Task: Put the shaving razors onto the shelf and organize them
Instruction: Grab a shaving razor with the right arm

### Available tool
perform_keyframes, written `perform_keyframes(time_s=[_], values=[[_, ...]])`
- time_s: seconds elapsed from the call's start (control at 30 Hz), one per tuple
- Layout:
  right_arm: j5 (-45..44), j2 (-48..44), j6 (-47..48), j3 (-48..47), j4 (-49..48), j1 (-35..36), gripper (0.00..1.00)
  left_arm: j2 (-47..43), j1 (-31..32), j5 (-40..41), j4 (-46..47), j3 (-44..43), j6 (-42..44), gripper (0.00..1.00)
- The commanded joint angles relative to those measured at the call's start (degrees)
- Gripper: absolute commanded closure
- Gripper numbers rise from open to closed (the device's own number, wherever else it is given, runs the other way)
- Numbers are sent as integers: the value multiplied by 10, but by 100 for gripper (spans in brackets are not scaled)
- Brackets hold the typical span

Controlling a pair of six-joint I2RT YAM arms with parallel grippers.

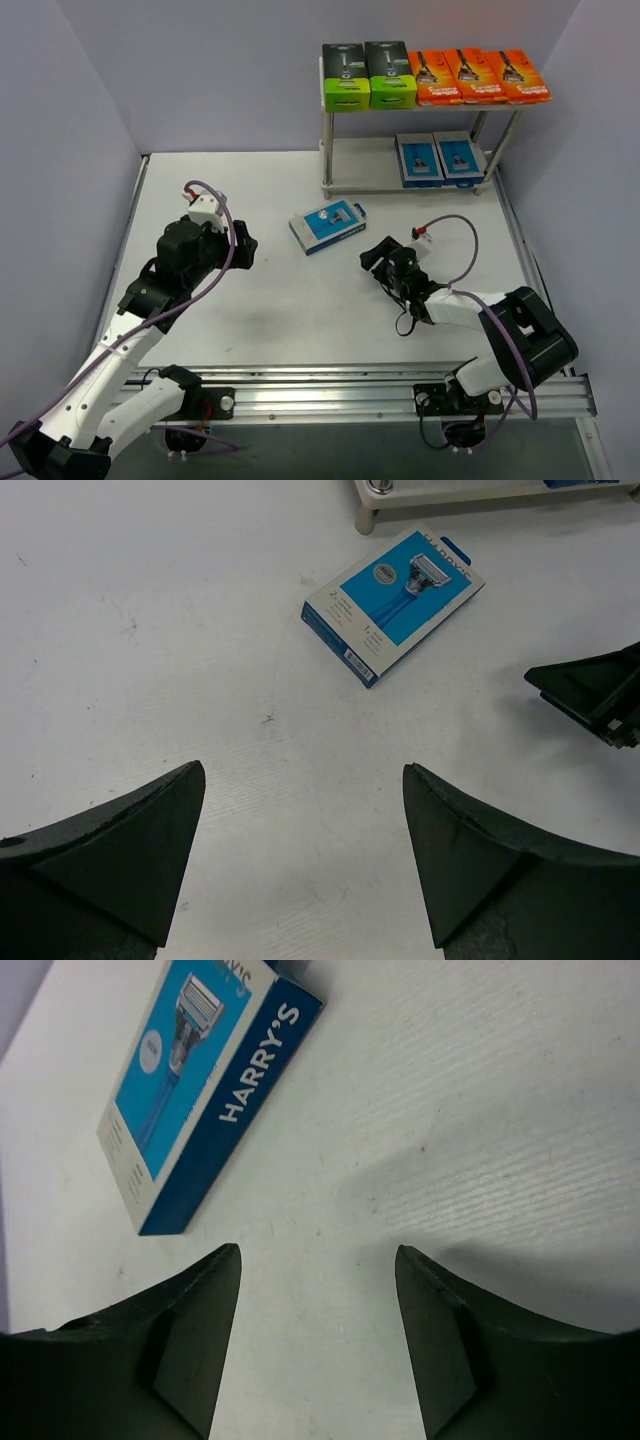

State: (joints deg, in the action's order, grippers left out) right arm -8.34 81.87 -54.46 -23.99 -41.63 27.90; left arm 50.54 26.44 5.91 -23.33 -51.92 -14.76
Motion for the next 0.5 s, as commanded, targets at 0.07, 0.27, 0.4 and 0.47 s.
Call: perform_keyframes(time_s=[0.07, 0.27, 0.4, 0.47], values=[[-85, 29, 71, -32, 1, 22, 40, -4, -5, -23, 15, -28, 0, 11], [-105, 94, 120, -139, 39, 23, 25, -4, -5, -40, 14, -30, -4, 11], [-109, 145, 151, -213, 73, 22, 19, -12, -5, -35, 12, -31, -1, 11], [-112, 159, 160, -248, 83, 23, 16, -16, -5, -33, 12, -32, 0, 11]])
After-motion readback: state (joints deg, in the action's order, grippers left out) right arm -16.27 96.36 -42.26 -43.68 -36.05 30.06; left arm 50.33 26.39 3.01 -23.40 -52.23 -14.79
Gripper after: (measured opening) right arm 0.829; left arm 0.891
